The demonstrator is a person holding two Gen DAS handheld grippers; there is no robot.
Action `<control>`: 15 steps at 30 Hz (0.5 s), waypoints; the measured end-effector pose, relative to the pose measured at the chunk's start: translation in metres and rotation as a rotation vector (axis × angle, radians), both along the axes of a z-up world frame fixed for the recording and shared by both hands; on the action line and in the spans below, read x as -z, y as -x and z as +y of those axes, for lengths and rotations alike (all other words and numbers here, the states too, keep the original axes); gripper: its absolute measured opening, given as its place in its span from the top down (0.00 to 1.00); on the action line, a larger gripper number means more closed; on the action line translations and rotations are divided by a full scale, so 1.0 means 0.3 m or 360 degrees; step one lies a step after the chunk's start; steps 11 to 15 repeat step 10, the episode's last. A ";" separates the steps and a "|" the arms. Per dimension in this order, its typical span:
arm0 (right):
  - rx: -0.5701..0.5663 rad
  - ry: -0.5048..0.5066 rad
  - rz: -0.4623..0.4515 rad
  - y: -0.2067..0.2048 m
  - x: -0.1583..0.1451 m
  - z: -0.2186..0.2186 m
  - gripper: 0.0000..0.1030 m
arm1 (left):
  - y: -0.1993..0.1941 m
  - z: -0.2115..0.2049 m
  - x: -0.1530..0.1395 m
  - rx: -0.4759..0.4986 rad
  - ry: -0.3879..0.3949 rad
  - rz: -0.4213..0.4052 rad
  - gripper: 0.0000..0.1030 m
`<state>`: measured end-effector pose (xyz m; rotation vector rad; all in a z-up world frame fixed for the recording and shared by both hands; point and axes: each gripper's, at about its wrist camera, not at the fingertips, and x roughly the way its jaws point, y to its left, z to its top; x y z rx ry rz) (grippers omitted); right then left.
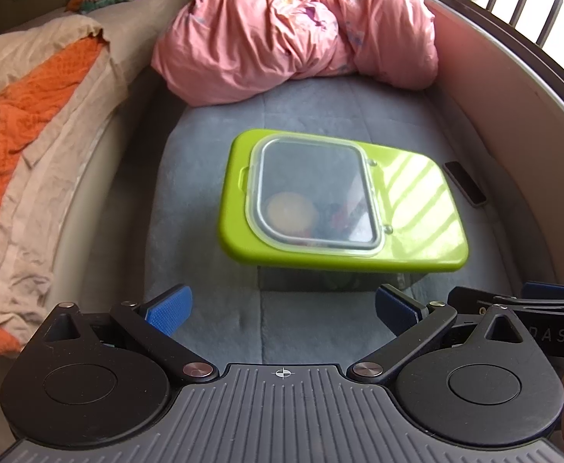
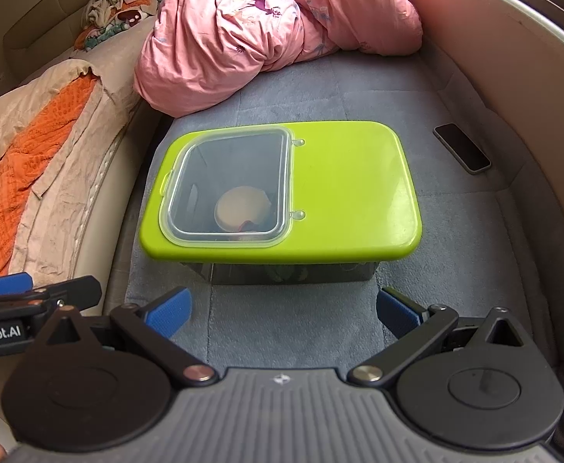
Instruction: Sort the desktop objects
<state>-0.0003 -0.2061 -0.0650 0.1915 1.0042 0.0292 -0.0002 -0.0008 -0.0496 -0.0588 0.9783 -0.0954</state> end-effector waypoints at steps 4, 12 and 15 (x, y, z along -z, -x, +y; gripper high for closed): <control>-0.0003 0.0001 0.0001 0.004 -0.001 0.001 0.00 | -0.001 -0.003 0.001 0.0001 0.0002 0.0005 0.00; -0.0004 -0.0002 0.0002 -0.001 -0.001 0.002 0.00 | -0.001 -0.007 0.003 0.0002 0.0004 0.0006 0.00; -0.0004 -0.0002 0.0002 -0.001 -0.001 0.002 0.00 | -0.001 -0.007 0.003 0.0002 0.0004 0.0006 0.00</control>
